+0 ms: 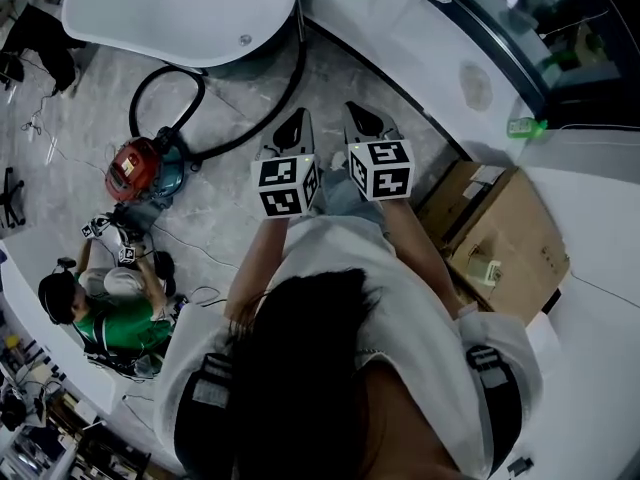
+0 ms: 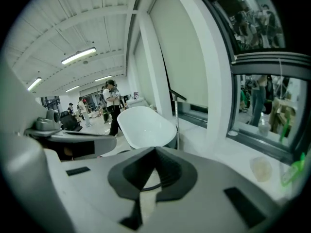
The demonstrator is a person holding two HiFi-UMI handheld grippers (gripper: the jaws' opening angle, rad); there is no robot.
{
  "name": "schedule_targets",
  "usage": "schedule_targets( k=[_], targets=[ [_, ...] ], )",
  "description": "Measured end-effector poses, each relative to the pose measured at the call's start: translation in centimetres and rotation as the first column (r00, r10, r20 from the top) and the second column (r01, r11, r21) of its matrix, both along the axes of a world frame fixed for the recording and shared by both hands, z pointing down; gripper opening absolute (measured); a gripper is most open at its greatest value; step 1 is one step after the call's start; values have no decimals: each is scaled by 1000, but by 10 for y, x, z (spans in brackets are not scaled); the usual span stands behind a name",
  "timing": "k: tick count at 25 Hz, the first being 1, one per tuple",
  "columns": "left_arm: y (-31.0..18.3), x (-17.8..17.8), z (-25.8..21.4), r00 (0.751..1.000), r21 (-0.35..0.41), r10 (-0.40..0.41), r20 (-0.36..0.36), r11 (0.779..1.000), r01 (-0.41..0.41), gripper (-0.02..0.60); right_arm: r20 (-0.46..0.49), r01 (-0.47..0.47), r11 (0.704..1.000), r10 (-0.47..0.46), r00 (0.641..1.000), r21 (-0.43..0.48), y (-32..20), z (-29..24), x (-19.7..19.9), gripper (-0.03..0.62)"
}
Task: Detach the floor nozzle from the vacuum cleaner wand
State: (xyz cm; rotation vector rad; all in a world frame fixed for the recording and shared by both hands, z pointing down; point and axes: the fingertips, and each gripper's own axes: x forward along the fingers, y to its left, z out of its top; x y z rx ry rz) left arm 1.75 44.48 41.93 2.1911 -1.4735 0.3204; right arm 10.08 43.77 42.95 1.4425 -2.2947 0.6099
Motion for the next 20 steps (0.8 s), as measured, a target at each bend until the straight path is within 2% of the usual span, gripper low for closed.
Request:
schedule_targets(
  k=[13,20],
  targets=[
    [-58,16,-12,998,11,-51,-23,999,52,3,-10,93,995,-93,996,19,-64,-9,9,15],
    [-82,32,-13,997,18,-77,11,997,77,3,-8,129,992,-129,992,18,-90,-8,23,15]
  ],
)
